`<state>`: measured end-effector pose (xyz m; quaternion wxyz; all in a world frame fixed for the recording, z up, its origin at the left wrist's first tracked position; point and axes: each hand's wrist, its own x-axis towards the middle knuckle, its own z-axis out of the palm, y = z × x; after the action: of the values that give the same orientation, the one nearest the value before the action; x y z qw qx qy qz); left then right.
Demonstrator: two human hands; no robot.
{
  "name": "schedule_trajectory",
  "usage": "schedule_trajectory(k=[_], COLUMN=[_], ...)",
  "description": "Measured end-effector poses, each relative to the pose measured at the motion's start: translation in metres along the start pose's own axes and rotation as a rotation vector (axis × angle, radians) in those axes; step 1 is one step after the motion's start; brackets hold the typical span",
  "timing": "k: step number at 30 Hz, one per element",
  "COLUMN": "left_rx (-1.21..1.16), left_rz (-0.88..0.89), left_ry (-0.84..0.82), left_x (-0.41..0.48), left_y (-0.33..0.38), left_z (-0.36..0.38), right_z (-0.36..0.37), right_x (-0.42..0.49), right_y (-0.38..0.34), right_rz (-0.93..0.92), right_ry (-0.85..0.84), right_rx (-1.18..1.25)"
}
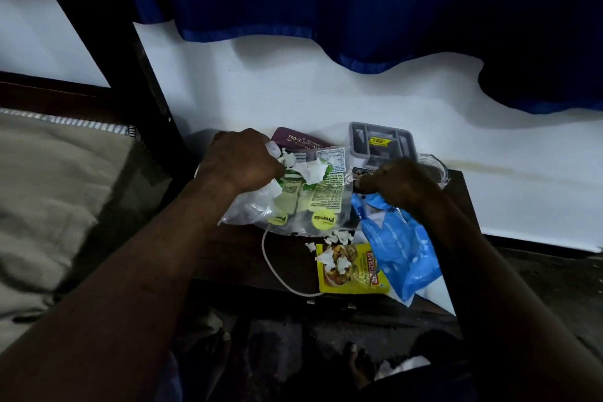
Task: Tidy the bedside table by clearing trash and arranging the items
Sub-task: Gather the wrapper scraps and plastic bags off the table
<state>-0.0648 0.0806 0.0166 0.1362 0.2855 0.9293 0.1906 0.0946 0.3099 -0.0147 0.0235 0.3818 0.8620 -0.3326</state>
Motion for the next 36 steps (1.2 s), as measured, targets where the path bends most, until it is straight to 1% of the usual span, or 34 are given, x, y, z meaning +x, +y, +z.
schedule_trajectory(k=[3,5,7,10,12,14,16,19,21,23,25,28,32,36], left_rx=[0.012,0.016,0.005,-0.021,-0.046,-0.069,-0.088,-0.101,-0.11,-0.107,-0.071,-0.003,0.009,0.027], left_rz=[-0.012,-0.02,-0.017,0.001,0.009,0.0,-0.021,-0.046,-0.07,-0.083,-0.062,-0.053,-0.049,-0.071], left_ry=[-0.004,0.009,0.018,0.012,0.01,0.004,-0.004,-0.016,-0.016,-0.023,-0.075,-0.154,-0.146,-0.152], left_x=[0.001,0.001,0.0,-0.001,-0.001,-0.002,-0.001,-0.001,0.0,-0.001,-0.002,-0.006,-0.002,0.003], left_y=[0.001,0.001,0.001,-0.001,-0.002,-0.004,-0.007,-0.01,-0.01,-0.011,-0.012,-0.013,-0.019,-0.028], left_z=[0.003,0.006,0.008,0.008,0.008,0.009,0.008,0.007,0.008,0.009,0.011,0.011,0.013,0.016], right_z=[0.008,0.018,0.027,0.031,0.03,0.03,0.03,0.031,0.032,0.034,0.037,0.044,0.046,0.047], right_x=[0.007,0.01,0.012,0.018,0.019,0.017,0.016,0.014,0.009,0.003,-0.001,0.002,0.005,0.005], right_y=[0.003,0.0,-0.004,-0.009,-0.013,-0.017,-0.018,-0.019,-0.023,-0.026,-0.029,-0.032,-0.04,-0.047], right_rz=[0.015,0.029,0.018,0.005,-0.034,-0.058,-0.032,0.054,0.028,-0.011,-0.031,-0.006,0.016,0.039], right_ry=[0.06,0.066,0.033,-0.014,-0.042,-0.035,-0.016,0.048,0.118,0.15,0.138,0.088,0.022,0.075], right_rx=[-0.011,-0.136,-0.242,-0.272,-0.382,-0.462,-0.424,-0.276,-0.298,-0.376,-0.43,-0.448,-0.442,-0.376])
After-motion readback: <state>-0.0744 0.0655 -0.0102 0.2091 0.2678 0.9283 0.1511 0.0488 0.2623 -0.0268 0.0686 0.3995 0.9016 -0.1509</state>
